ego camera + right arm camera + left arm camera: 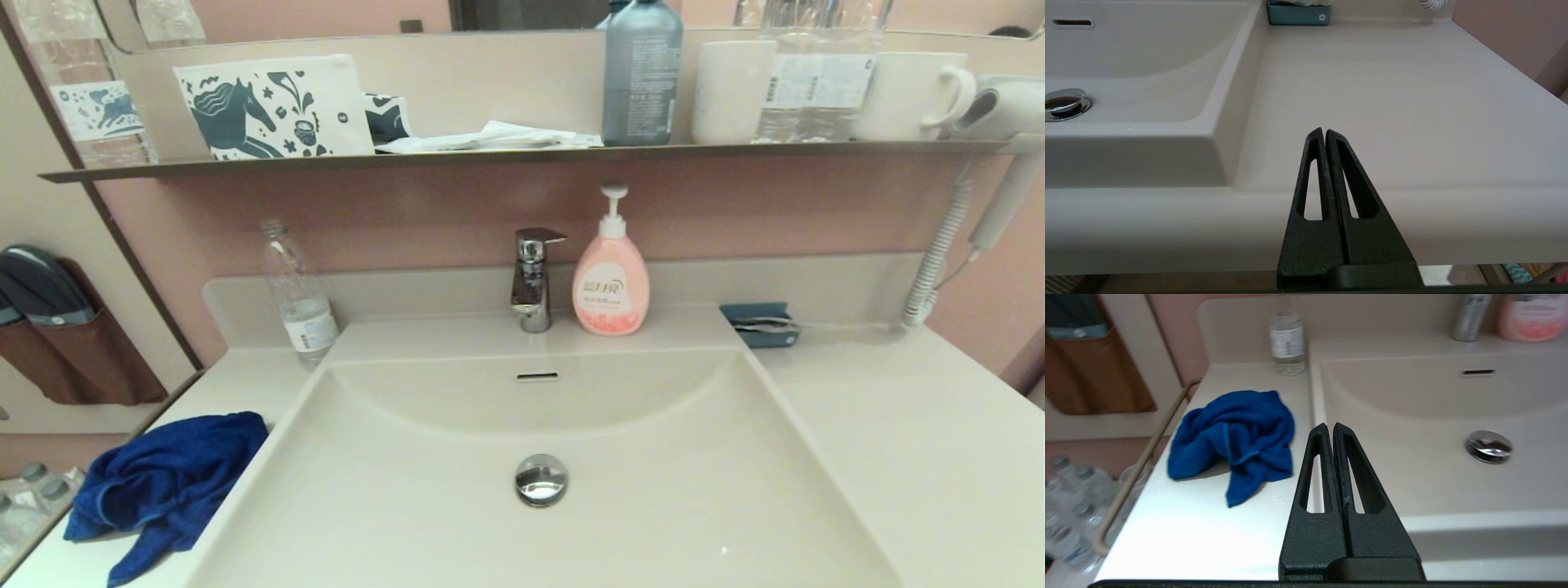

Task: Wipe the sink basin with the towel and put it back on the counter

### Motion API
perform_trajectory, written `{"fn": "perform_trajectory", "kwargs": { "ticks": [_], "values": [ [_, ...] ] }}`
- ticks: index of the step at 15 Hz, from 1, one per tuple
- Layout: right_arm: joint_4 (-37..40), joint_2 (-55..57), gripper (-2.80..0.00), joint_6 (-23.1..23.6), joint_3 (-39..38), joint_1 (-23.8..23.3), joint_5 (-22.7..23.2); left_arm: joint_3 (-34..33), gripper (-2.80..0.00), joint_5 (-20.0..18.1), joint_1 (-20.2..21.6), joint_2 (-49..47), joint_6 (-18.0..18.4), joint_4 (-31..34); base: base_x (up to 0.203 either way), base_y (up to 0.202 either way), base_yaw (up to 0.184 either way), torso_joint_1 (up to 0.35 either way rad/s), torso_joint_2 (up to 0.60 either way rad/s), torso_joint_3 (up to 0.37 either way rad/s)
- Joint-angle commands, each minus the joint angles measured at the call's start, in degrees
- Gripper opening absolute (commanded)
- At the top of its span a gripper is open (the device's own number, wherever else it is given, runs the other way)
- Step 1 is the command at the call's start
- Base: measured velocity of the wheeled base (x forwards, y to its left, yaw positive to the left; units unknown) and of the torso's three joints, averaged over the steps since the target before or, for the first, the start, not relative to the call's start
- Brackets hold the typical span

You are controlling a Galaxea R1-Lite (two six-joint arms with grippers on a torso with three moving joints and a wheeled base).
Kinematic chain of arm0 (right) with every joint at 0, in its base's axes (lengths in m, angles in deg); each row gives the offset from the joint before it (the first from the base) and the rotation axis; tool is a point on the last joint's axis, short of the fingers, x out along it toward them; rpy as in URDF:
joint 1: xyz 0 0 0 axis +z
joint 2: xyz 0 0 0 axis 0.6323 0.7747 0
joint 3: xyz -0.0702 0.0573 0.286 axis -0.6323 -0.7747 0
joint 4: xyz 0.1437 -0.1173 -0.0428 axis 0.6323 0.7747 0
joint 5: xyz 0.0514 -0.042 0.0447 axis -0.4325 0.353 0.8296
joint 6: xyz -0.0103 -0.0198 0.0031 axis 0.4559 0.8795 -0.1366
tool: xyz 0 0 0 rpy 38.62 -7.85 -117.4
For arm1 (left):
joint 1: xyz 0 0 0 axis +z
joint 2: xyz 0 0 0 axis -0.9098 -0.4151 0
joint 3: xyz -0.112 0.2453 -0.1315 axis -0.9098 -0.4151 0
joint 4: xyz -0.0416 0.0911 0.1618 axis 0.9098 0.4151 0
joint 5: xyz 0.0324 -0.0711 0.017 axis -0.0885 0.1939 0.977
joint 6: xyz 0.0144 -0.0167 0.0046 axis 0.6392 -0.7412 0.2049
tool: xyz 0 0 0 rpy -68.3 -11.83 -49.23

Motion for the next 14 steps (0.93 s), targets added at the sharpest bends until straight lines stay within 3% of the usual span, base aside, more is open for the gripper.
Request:
{"fn": "perform_trajectory", "kwargs": {
  "ticks": [1, 5, 8, 14],
  "values": [
    [0.0, 0.0, -2.8, 0.03, -0.01, 0.01, 0.02, -4.53, -2.8, -2.35, -1.29, 9.52, 0.08, -0.13, 0.0, 0.0, 0.0, 0.0, 0.0, 0.0],
    [0.0, 0.0, -2.8, 0.03, -0.01, 0.01, 0.02, -12.85, -2.8, -3.38, -1.68, 11.3, 0.27, -7.95, 0.0, 0.0, 0.0, 0.0, 0.0, 0.0],
    [0.0, 0.0, -2.8, 0.03, -0.01, 0.01, 0.02, -18.9, -2.8, -3.3, -1.69, 11.28, 2.6, -14.71, 0.0, 0.0, 0.0, 0.0, 0.0, 0.0],
    [0.0, 0.0, -2.8, 0.03, -0.01, 0.01, 0.02, -20.84, -2.8, -3.5, -1.69, 11.28, 3.2, -13.7, 0.0, 0.0, 0.0, 0.0, 0.0, 0.0]
  ]
}}
